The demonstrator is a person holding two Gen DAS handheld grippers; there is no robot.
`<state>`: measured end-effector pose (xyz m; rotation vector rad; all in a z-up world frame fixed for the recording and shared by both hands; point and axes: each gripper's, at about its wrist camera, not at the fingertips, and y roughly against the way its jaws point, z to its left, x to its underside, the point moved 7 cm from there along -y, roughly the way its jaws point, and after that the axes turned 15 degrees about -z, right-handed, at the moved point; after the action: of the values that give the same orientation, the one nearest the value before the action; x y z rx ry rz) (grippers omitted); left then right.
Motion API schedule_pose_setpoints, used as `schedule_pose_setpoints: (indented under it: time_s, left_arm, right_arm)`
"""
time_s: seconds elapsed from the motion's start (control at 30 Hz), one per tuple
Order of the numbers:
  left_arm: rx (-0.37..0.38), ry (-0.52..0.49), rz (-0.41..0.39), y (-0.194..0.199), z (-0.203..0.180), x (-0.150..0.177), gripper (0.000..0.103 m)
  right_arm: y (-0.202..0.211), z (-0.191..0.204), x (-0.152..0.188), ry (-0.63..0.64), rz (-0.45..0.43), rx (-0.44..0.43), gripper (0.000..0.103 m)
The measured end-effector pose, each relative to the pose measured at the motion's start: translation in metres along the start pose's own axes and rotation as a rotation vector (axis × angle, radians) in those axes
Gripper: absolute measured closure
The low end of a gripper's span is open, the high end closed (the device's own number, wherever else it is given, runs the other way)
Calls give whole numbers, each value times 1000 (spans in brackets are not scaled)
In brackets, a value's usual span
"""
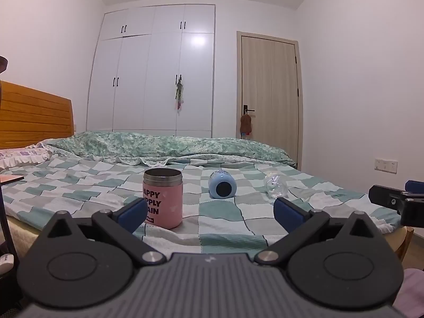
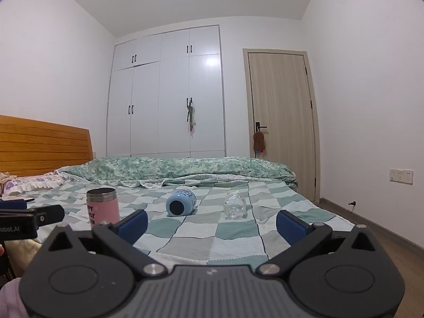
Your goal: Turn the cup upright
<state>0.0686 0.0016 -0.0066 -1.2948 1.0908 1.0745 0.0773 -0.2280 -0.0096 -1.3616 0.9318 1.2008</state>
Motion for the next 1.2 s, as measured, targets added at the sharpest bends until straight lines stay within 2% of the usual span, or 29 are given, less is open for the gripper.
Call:
schedule_pose_setpoints:
  time_s: [1.2]
  left_arm:
    - [0, 1, -7, 1, 0, -1, 0]
  right_arm:
    - [1, 2, -1, 5, 0, -2, 0]
